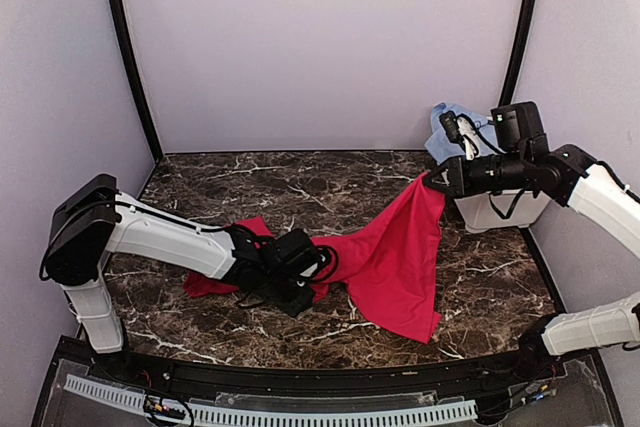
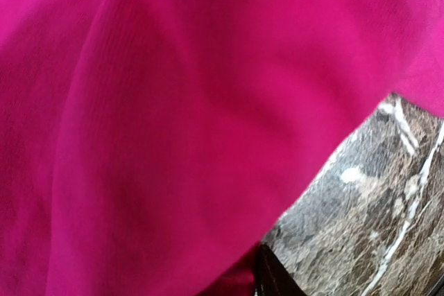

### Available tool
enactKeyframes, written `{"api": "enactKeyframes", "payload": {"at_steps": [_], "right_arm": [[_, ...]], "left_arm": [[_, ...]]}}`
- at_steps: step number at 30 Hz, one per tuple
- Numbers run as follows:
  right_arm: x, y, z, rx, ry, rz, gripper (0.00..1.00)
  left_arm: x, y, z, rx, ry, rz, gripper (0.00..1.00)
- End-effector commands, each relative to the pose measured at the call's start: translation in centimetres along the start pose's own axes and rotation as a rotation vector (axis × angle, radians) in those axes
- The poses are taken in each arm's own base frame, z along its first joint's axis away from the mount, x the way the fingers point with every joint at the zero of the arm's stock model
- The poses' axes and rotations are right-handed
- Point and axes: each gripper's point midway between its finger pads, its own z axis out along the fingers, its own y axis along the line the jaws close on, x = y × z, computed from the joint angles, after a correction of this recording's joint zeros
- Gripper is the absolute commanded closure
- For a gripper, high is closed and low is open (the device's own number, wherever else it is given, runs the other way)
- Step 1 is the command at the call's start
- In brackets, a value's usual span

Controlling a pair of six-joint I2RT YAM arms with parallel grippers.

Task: Fold and stack the mixed laundry pile
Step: Adjust the crumpled T-shirt at the center of the board.

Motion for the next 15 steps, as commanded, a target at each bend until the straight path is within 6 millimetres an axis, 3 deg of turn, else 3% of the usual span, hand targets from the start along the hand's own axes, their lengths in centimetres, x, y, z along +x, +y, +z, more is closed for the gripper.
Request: {"api": "enactKeyframes", "payload": {"at_steps": [1, 2, 3, 5, 7, 11, 12, 15], "right_arm": [[-0.4, 0.0, -0.4, 0.006, -0.023, -0.022, 1.0], [-0.4, -0.1, -0.4, 0.007, -0.023, -0.022, 1.0], [-0.4, -0.1, -0.4, 0.007, -0.024, -0.021, 1.0], [-0.5, -0.1, -0.3, 0.007, -0.027, -0.022, 1.0], [-0.8, -0.2, -0.2, 0.014, -0.034, -0.025, 1.0], [-1.9, -0.5, -0.1, 0.035, -0.053, -0.047, 1.0], [-2.4, -0.4, -0.2, 0.04, -0.06, -0.056, 1.0], [-3.9, -0.2, -0.5, 0.051, -0.085, -0.088, 1.0]], "left_arm": [[4.3, 1.1, -1.6, -0.007, 0.104, -0.029, 0.76], [4.4, 1.1, -2.6, 0.007, 0.096, -0.035, 0.81], [5.0, 1.4, -2.9, -0.003, 0.104, -0.048, 0.94], [5.2, 2.5, -4.9, -0.038, 0.091, -0.072, 1.0], [3.4, 3.8, -8.0, -0.059, 0.007, -0.12, 1.0], [-1.8, 10.2, -16.5, -0.093, -0.251, -0.352, 1.0], [-2.7, 12.9, -19.1, -0.118, -0.331, -0.415, 1.0], [-4.9, 17.6, -25.7, -0.198, -0.492, -0.489, 1.0]]}}
